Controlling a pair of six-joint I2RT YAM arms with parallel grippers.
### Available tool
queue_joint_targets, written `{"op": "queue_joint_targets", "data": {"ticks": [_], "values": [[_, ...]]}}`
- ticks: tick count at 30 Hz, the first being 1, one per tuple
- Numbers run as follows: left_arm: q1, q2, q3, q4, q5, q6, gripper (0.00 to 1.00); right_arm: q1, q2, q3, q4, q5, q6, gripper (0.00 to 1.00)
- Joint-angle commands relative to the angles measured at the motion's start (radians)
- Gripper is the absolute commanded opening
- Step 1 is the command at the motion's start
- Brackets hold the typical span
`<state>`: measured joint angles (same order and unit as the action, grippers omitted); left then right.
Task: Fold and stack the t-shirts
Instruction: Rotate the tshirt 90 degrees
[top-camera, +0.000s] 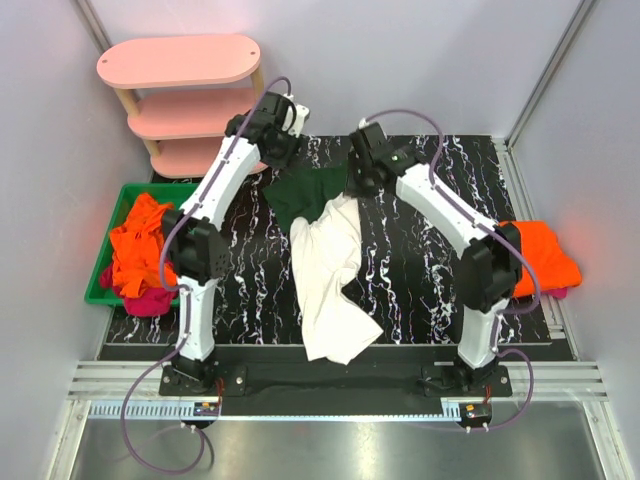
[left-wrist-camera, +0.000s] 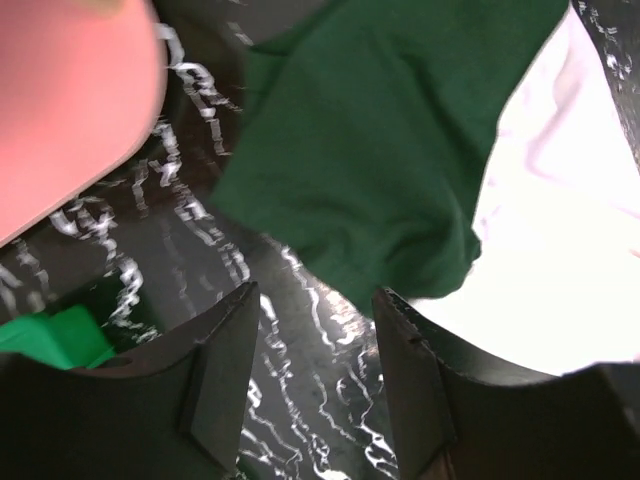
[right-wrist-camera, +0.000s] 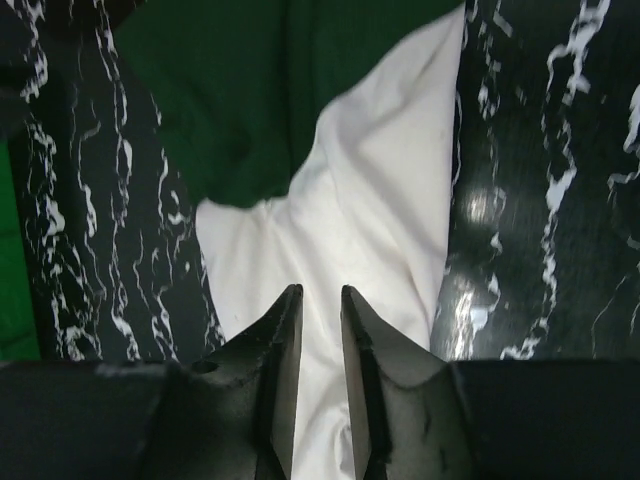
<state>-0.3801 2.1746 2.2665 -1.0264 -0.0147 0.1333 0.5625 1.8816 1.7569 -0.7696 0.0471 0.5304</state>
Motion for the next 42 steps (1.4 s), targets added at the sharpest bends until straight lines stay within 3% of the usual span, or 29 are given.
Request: {"op": "queue_joint_targets", "data": {"ticks": [1, 6, 7, 11, 33, 42], "values": [[-0.008, 0.004, -0.074, 0.023, 0.005, -0.018, 0.50, -0.029, 0.190, 0.215, -0.049, 0.066, -0.087, 0.28], [-0.003, 0.063, -0.088, 0.026, 0.050, -0.041, 0.40, -0.067, 0.371, 0.349, -0.051, 0.088, -0.089, 0.10], [-0.003, 0.073, -0.084, 0.026, 0.056, -0.046, 0.32, -0.069, 0.390, 0.389, -0.051, 0.089, -0.096, 0.04], [-0.003, 0.106, -0.050, 0.028, 0.078, -0.066, 0.25, -0.075, 0.462, 0.475, -0.051, 0.106, -0.104, 0.03], [0.021, 0.313, 0.044, -0.011, 0.122, -0.035, 0.29, -0.182, 0.714, 0.631, -0.080, -0.044, -0.030, 0.10], [0.076, 0.386, 0.188, -0.044, 0.102, -0.017, 0.36, -0.262, 0.761, 0.670, -0.168, -0.081, -0.007, 0.11]]}}
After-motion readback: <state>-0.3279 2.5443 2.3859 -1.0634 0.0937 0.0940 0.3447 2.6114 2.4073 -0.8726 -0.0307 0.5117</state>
